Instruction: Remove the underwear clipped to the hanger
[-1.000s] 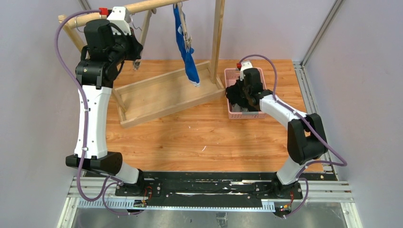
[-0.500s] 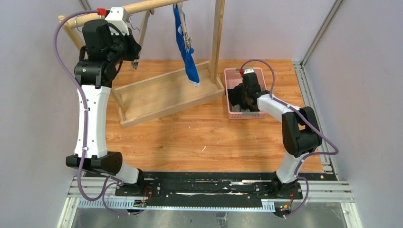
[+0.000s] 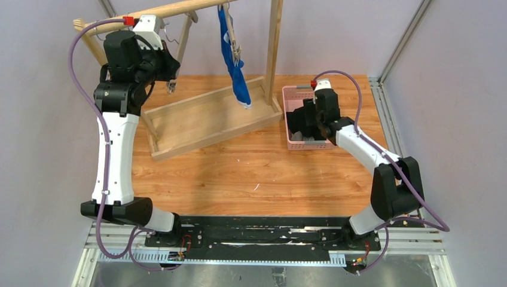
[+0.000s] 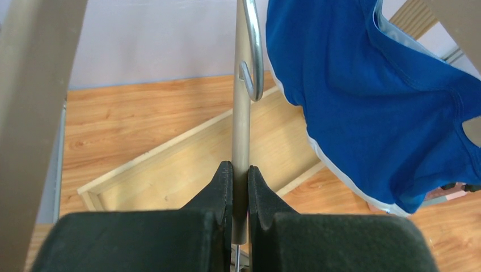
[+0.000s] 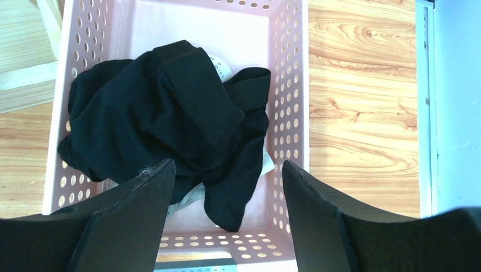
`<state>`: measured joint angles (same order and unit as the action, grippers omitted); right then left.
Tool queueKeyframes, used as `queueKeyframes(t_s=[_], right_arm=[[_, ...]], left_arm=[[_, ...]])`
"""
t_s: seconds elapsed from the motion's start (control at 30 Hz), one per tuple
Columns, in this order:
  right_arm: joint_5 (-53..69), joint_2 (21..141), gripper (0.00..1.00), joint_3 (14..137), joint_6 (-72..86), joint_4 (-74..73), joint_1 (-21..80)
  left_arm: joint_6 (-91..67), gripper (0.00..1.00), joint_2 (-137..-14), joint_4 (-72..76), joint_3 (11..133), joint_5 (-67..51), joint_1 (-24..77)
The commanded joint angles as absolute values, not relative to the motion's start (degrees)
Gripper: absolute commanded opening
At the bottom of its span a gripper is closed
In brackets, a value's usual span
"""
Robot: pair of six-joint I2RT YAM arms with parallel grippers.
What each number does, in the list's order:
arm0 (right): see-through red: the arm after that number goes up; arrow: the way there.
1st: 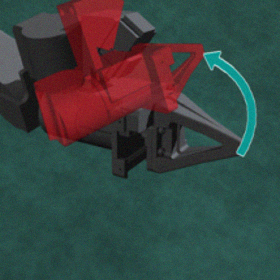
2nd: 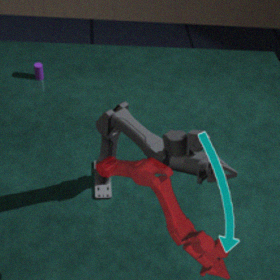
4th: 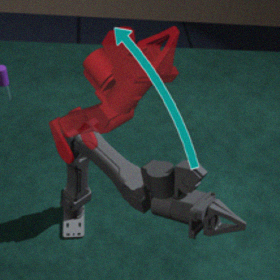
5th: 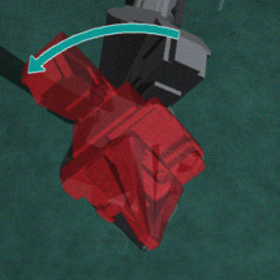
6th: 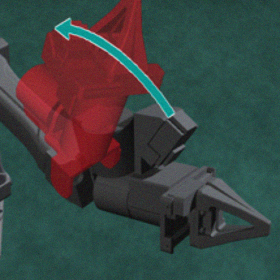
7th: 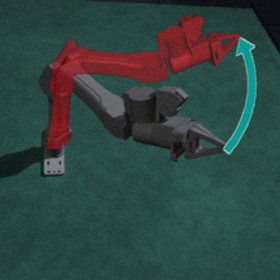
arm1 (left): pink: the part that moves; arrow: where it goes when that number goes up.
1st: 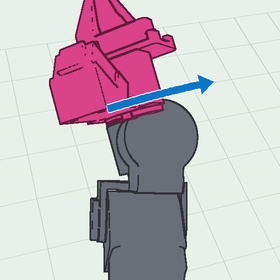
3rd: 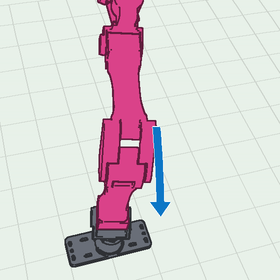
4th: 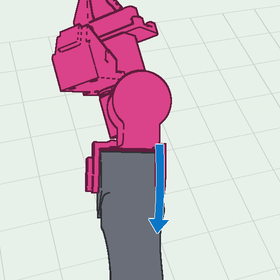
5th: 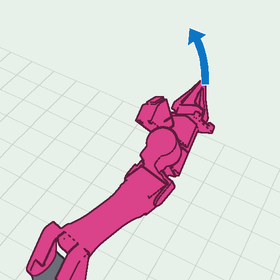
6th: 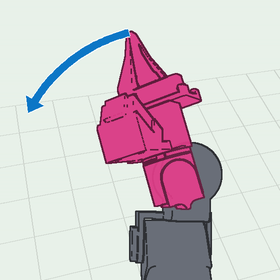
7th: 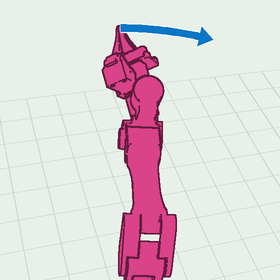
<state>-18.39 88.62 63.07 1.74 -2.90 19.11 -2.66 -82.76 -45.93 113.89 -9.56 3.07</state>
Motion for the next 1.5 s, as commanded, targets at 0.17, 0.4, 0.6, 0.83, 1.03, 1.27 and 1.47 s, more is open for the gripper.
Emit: queueKeyframes(t_s=[0.17, 0.4, 0.6, 0.83, 1.03, 1.27, 1.47], right_arm=[[-18.3, 83.3, 0.72, 61.1, 2.6, -2.9, 19.8], [-17.6, 82.8, 0.73, 60.8, 2.4, -2.2, 20.5], [-17.2, 83.5, 0.73, 60.3, 2.0, -2.5, 21.1], [-17.0, 83.4, 0.74, 59.7, 1.0, -2.4, 21.6], [-16.9, 83.2, 0.74, 59.2, 0.6, -2.4, 22.1], [-16.5, 82.3, 0.75, 58.9, 0.4, -2.3, 22.4], [-16.4, 79.8, 0.75, 60.1, 0.1, -3.1, 23.4]], left_arm=[[-3.6, 0.0, -75.1, -40.4, 110.2, -10.8, 2.5], [-4.2, 0.0, -76.9, -40.6, 115.3, -10.2, 2.5], [-4.9, 0.0, -82.2, -41.0, 120.9, -9.0, 2.5], [-5.4, 0.0, -86.9, -41.7, 123.2, -8.3, 2.5], [-5.4, 0.06, -87.7, -42.5, 122.5, -5.6, 2.5], [-5.1, 0.44, -81.2, -36.7, 115.3, -4.6, 2.5], [-3.7, 0.46, -76.6, -38.8, 116.8, -4.6, 2.5]])
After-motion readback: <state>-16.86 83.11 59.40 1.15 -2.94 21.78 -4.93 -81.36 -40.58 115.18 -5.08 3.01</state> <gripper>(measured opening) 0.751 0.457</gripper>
